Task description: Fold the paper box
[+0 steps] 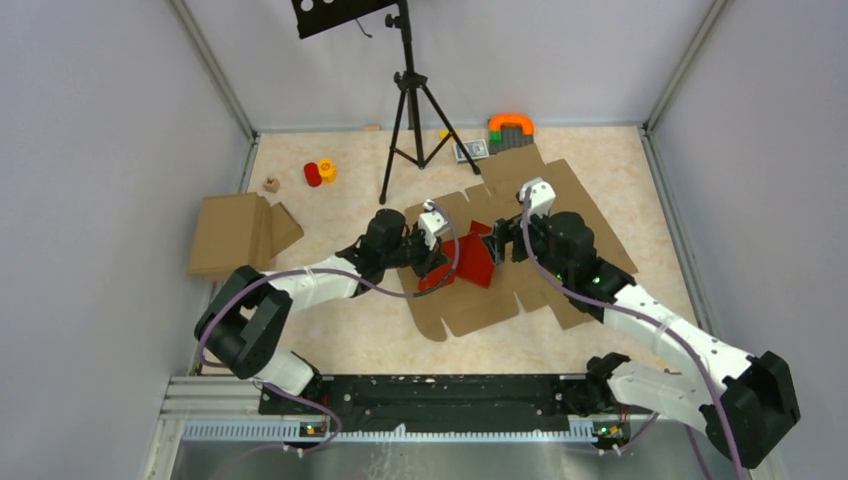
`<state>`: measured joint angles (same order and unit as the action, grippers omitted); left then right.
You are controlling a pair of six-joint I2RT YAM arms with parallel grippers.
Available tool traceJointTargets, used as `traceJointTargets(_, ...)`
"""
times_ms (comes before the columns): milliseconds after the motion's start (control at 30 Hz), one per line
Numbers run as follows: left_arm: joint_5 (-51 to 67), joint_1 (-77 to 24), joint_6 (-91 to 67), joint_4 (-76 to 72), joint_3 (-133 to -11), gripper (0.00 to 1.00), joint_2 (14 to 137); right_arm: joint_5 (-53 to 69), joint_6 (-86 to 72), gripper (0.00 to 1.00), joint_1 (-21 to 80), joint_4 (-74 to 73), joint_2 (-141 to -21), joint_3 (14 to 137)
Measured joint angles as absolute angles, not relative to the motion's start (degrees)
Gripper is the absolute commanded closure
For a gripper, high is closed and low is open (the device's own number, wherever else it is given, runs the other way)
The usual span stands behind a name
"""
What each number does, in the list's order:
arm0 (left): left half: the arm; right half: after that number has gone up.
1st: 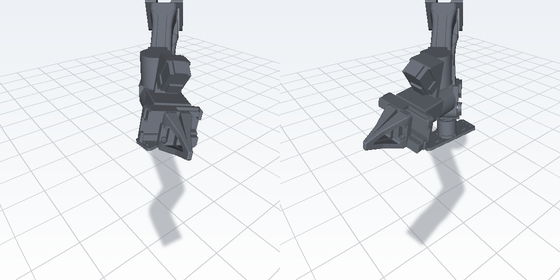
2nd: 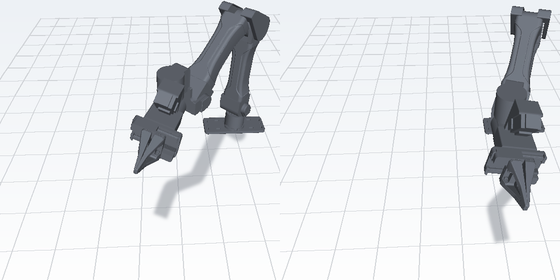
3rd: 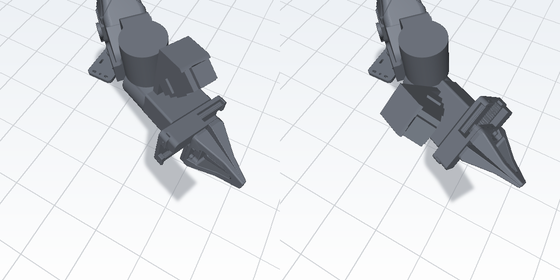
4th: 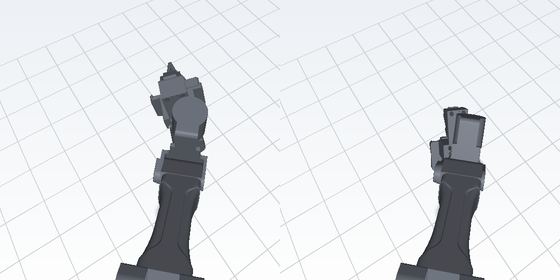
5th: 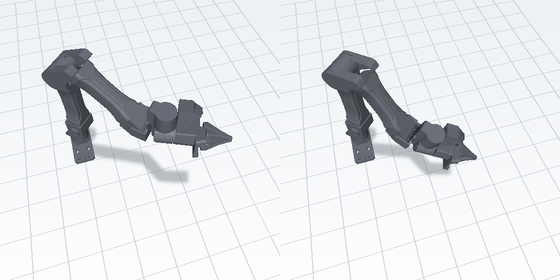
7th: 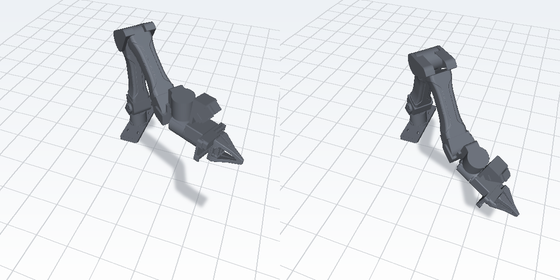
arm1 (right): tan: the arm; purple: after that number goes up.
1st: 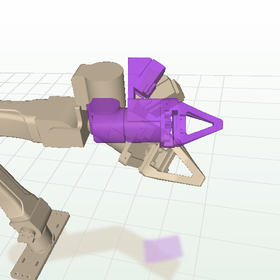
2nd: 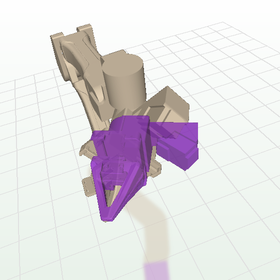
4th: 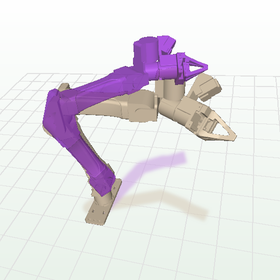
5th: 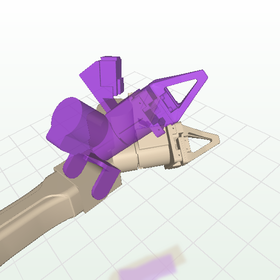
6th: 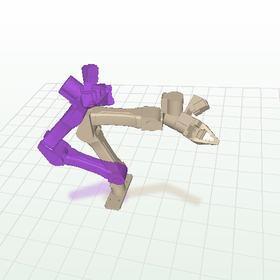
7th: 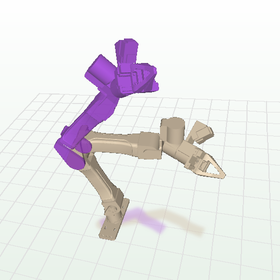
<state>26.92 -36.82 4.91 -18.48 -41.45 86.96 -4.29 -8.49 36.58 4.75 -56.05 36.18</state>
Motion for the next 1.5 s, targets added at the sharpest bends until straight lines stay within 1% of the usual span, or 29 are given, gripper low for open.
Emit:
traceJointTargets(100,27.2,-36.9,5.0,-15.6,-42.4,1.00,86.4,0.6,-5.8,0.23,35.4,-1.7,-57.9,41.5)
traceJointTargets(200,27.2,-37.0,5.3,-13.1,-43.6,1.00,86.1,4.8,-2.5,0.22,34.9,-7.8,-62.5,48.3)
traceJointTargets(400,27.0,-37.0,6.1,-10.2,-44.2,1.00,85.7,8.7,3.0,0.22,34.7,-14.8,-71.7,56.7)
traceJointTargets(533,26.6,-37.3,6.3,-9.6,-44.6,1.00,85.6,9.0,6.5,0.30,34.7,-18.4,-75.0,58.2)
traceJointTargets(600,26.5,-37.3,6.3,-9.0,-44.9,1.00,85.6,9.7,7.6,0.37,34.7,-20.2,-76.1,58.7)
traceJointTargets(633,26.5,-37.3,6.4,-8.8,-45.1,0.98,85.6,10.1,8.0,0.41,34.7,-21.0,-76.4,59.0)
traceJointTargets(667,26.5,-37.3,6.4,-8.5,-45.2,0.95,85.6,10.5,8.2,0.45,34.7,-21.3,-76.7,59.1)
traceJointTargets(733,26.5,-37.3,6.4,-8.0,-45.6,0.87,85.6,11.0,8.6,0.53,34.7,-22.3,-77.3,59.4)
traceJointTargets(800,26.3,-37.3,6.7,-6.9,-45.9,0.80,85.6,11.1,8.9,0.59,34.7,-22.8,-77.8,59.4)
traceJointTargets(833,26.1,-37.3,6.7,-6.4,-46.0,0.78,85.6,11.0,8.9,0.61,34.7,-22.9,-78.0,59.4)
traceJointTargets(900,26.0,-37.3,6.5,-5.7,-46.2,0.73,85.6,10.8,8.4,0.69,34.7,-23.2,-78.2,59.4)
traceJointTargets(933,25.9,-37.3,6.3,-5.3,-46.4,0.72,85.6,10.6,7.9,0.74,34.7,-23.3,-78.2,59.4)
traceJointTargets(967,25.7,-37.3,6.1,-5.0,-46.6,0.71,85.6,10.5,7.3,0.76,34.6,-23.2,-78.2,59.4)
traceJointTargets(1033,25.1,-37.3,5.5,-4.6,-47.3,0.63,85.6,10.2,5.6,0.76,34.4,-23.0,-78.2,59.4)
traceJointTargets(1133,23.4,-37.3,4.3,-4.1,-48.2,0.52,84.9,9.4,2.4,0.81,33.8,-22.1,-78.2,59.4)
traceJointTargets(1267,18.9,-37.3,1.0,-2.4,-48.2,0.36,81.4,8.8,-1.7,0.82,32.7,-20.9,-78.1,59.2)
traceJointTargets(1300,17.6,-37.3,0.2,-2.0,-48.2,0.29,80.3,8.8,-2.5,0.83,32.3,-20.7,-78.1,59.1)
traceJointTargets(1333,15.9,-37.3,-0.8,-1.4,-48.2,0.25,78.9,8.8,-3.3,0.83,31.7,-20.1,-78.0,58.8)
traceJointTargets(1400,13.4,-37.3,-2.2,-0.4,-48.2,0.21,76.4,8.9,-4.8,0.84,30.4,-19.1,-77.5,57.6)
traceJointTargets(1500,9.1,-37.3,-5.3,1.7,-48.1,0.10,71.9,8.8,-6.8,0.84,28.0,-17.8,-76.4,55.0)
